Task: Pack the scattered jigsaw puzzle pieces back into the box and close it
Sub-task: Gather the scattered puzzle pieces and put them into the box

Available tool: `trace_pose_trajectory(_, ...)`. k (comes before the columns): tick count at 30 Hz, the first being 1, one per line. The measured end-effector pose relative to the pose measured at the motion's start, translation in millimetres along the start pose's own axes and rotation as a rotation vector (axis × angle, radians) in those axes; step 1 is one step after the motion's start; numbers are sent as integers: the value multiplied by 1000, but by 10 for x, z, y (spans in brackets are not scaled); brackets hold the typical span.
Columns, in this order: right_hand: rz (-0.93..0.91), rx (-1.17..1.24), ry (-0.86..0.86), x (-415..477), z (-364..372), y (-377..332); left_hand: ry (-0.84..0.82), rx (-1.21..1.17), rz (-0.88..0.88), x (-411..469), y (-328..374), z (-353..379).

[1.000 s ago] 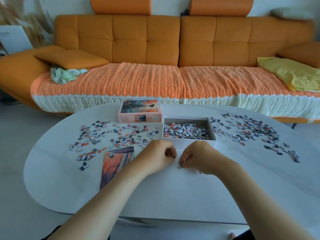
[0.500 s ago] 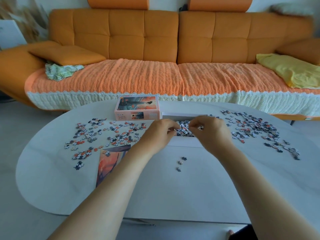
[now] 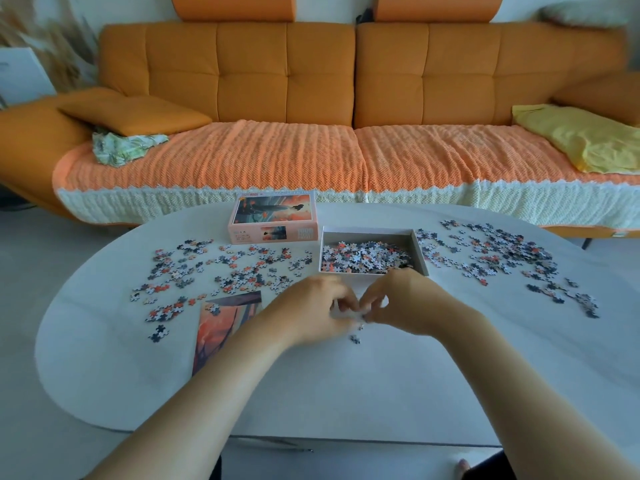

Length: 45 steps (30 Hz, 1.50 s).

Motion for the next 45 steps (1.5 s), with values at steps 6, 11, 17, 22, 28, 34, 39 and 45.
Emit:
trace_pose_trajectory(6, 30, 58, 11, 6, 56, -1, -77, -67, -62, -126, 0, 159)
trace_pose_trajectory(11, 0, 121, -12, -42, 64, -56, -108, -67, -92, -148, -20, 144)
trace_pose_trajectory(17, -42, 94, -71, -46, 127, -151, -149, -48, -173, -174, -130, 90)
trace_pose_trajectory(22, -13, 128, -44, -17, 123, -111, -165, -37, -171, -174, -135, 104)
trace_pose_trajectory(28, 57, 173, 361, 1, -283, 29, -107, -70, -170, -109, -117, 12)
trace_pose_trajectory(34, 211, 22, 500, 137, -348, 258, 436, -145, -53, 182, -65, -369)
trace_pose_trajectory(39, 44, -16, 451, 221, -172, 211, 462, 167, 1, 393, -155, -286)
trace_pose_trajectory(45, -15, -52, 383, 212, -108, 216, 363, 163, 31, 357, -196, -177)
Point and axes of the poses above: each hand's wrist, its own x-axis towards the middle knuckle, its own z-axis out of the palm, y = z × x, the point moved 7 cm from there along x, towards the middle knuckle, and after that the axes turned 8 degrees about -x, right-handed, at the moved point
